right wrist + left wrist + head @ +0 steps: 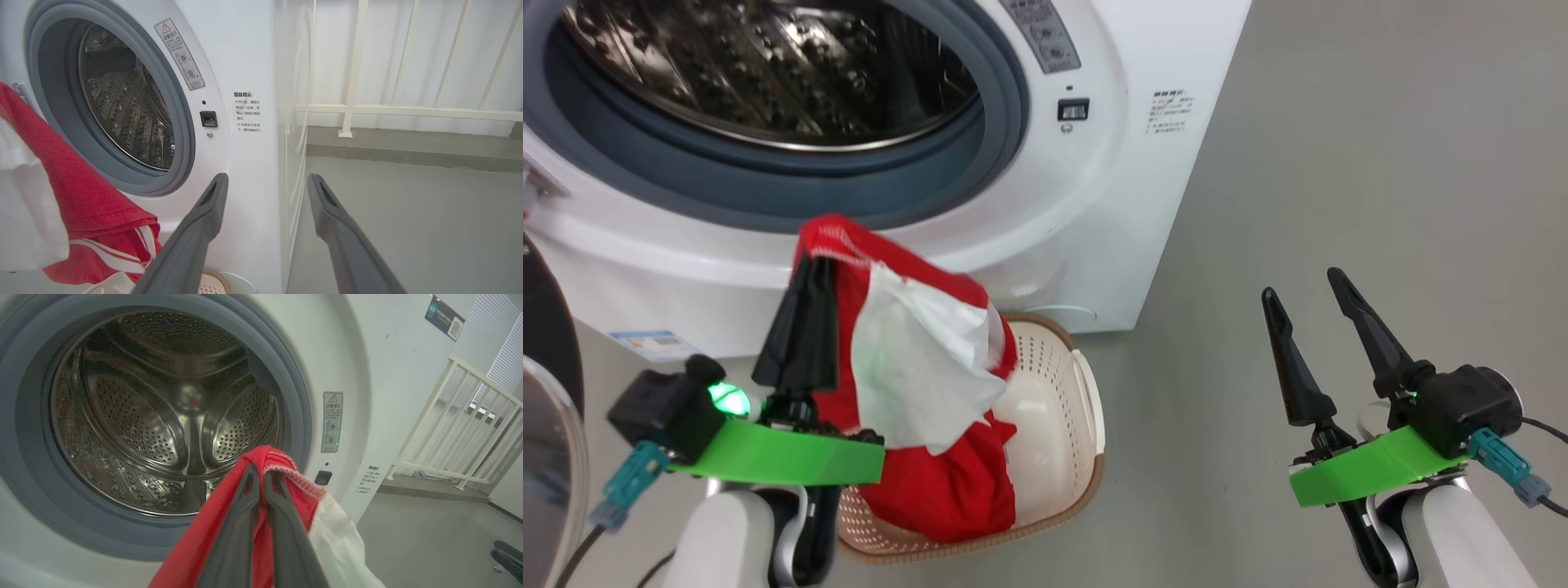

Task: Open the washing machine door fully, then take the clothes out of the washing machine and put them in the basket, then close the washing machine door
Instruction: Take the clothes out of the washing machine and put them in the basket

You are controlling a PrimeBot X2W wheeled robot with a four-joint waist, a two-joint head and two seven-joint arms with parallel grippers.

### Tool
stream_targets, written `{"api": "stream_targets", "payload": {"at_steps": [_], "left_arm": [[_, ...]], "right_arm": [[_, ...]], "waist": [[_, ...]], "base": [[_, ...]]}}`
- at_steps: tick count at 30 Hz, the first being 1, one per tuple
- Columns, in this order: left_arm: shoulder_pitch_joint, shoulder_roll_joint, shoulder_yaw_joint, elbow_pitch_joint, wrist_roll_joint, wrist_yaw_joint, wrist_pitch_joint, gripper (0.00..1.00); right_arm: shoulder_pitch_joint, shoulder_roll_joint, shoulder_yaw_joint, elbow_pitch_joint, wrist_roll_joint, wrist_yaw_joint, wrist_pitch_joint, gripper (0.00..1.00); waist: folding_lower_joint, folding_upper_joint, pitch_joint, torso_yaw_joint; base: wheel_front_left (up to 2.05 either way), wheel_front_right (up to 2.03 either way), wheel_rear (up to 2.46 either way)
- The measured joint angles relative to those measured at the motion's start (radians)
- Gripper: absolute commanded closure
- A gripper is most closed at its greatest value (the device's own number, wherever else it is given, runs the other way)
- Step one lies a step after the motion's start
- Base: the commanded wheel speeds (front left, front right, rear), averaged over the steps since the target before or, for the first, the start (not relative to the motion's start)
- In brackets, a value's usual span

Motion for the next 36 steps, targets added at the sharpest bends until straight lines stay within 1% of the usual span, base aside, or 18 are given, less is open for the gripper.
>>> {"api": "stream_targets", "payload": {"at_steps": [5, 11, 13, 14, 18, 21, 27, 28, 29, 36], "left_arm": [[-0.018, 0.000, -0.012, 0.148, -0.033, 0.000, -0.004, 1.00], [-0.091, -0.001, -0.013, 0.297, -0.044, -0.001, -0.005, 1.00], [-0.109, -0.001, -0.021, 0.373, -0.059, 0.001, -0.005, 1.00], [-0.116, -0.001, -0.030, 0.417, -0.061, 0.008, -0.005, 1.00], [-0.158, -0.005, -0.059, 0.589, -0.092, 0.016, 0.030, 1.00], [-0.211, -0.007, -0.068, 0.701, -0.116, 0.027, 0.055, 1.00], [-0.300, -0.009, -0.086, 0.905, -0.156, 0.035, 0.095, 1.00], [-0.313, -0.010, -0.087, 0.934, -0.159, 0.035, 0.094, 1.00], [-0.313, -0.010, -0.087, 0.934, -0.159, 0.035, 0.094, 1.00], [-0.398, -0.015, -0.085, 1.116, -0.177, 0.035, 0.101, 1.00]], "right_arm": [[-0.004, -0.001, 0.003, -0.005, 0.000, 0.000, 0.000, 0.00], [-0.044, -0.002, 0.005, -0.011, 0.000, 0.000, 0.000, 0.00], [-0.051, -0.002, 0.006, -0.012, 0.000, 0.000, 0.000, 0.00], [-0.051, -0.002, 0.006, -0.012, 0.000, 0.000, 0.000, 0.00], [-0.053, -0.001, 0.007, -0.012, 0.000, 0.000, 0.000, 0.00], [-0.068, -0.001, 0.010, -0.013, 0.000, 0.000, 0.000, 0.00], [-0.089, 0.000, 0.021, -0.014, 0.008, 0.000, 0.000, 0.00], [-0.092, 0.000, 0.025, -0.014, 0.009, 0.000, 0.000, 0.00], [-0.092, 0.000, 0.025, -0.014, 0.009, 0.000, 0.000, 0.00], [-0.113, 0.002, 0.033, -0.030, 0.011, 0.000, 0.000, 0.00]], "waist": [[0.0000, -0.0001, 0.042, -0.001], [0.0000, 0.0000, 0.096, -0.008], [0.0000, 0.0000, 0.112, -0.012], [0.0001, 0.0000, 0.119, -0.015], [0.0000, 0.0000, 0.145, -0.026], [0.0000, 0.0000, 0.163, -0.035], [0.0000, -0.0001, 0.200, -0.051], [0.0000, 0.0000, 0.207, -0.054], [0.0000, 0.0000, 0.207, -0.054], [0.0000, 0.0000, 0.259, -0.078]], "base": [[0.00, 0.00, 0.00], [0.00, 0.00, 0.00], [0.00, 0.00, 0.00], [0.00, 0.00, 0.00], [0.00, 0.00, 0.00], [0.00, 0.00, 0.00], [0.00, 0.00, 0.00], [0.00, 0.00, 0.00], [0.00, 0.00, 0.00], [0.00, 0.00, 0.00]]}}
